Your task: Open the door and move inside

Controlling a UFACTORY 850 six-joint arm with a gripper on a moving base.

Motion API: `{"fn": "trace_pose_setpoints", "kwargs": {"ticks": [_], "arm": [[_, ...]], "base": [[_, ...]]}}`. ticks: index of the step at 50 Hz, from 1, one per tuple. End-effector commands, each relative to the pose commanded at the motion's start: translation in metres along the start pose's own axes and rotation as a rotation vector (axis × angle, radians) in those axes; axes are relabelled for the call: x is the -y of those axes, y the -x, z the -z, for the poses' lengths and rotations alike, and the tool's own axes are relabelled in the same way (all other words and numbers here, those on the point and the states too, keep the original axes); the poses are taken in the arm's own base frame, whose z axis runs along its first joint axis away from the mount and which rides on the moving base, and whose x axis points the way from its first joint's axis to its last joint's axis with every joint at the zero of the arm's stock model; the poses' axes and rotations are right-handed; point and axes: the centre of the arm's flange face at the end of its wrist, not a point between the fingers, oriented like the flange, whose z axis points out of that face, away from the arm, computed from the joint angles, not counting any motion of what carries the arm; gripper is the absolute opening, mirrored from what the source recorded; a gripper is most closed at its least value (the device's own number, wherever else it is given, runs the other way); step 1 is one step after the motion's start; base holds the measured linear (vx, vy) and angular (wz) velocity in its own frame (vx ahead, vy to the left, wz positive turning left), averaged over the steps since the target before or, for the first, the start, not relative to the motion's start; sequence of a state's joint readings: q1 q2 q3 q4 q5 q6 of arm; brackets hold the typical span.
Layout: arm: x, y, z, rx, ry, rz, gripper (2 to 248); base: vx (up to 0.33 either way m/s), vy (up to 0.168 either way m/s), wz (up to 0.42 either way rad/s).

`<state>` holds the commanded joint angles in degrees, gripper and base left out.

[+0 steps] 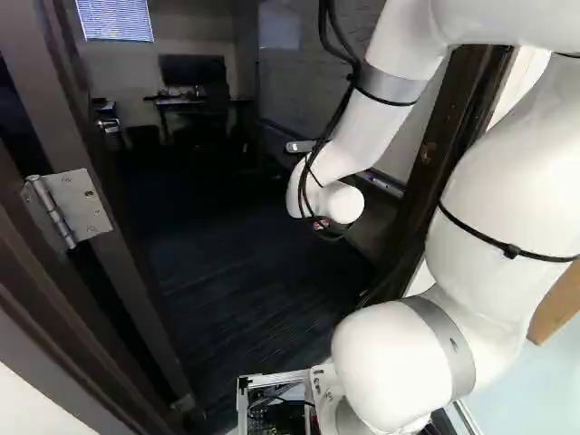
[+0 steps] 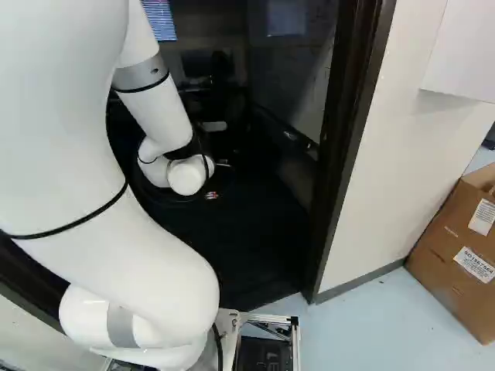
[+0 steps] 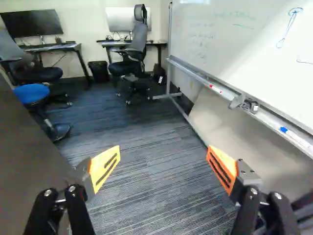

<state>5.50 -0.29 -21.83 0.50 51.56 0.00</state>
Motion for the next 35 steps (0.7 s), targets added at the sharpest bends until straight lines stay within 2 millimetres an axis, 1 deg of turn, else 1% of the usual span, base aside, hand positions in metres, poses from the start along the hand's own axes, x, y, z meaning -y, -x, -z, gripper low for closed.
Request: {"fn": "trace_pose_setpoints", "kwargs": {"ticks": [15,35], "arm": [[-0.019,0.002,0.008,0.000,0.047,-0.014,247],[-0.022,0.003,0.009,0.000,0.055,-0.017,247]], "base": [[0.000,0.000,0.000],[0.000,0.000,0.000]]}}
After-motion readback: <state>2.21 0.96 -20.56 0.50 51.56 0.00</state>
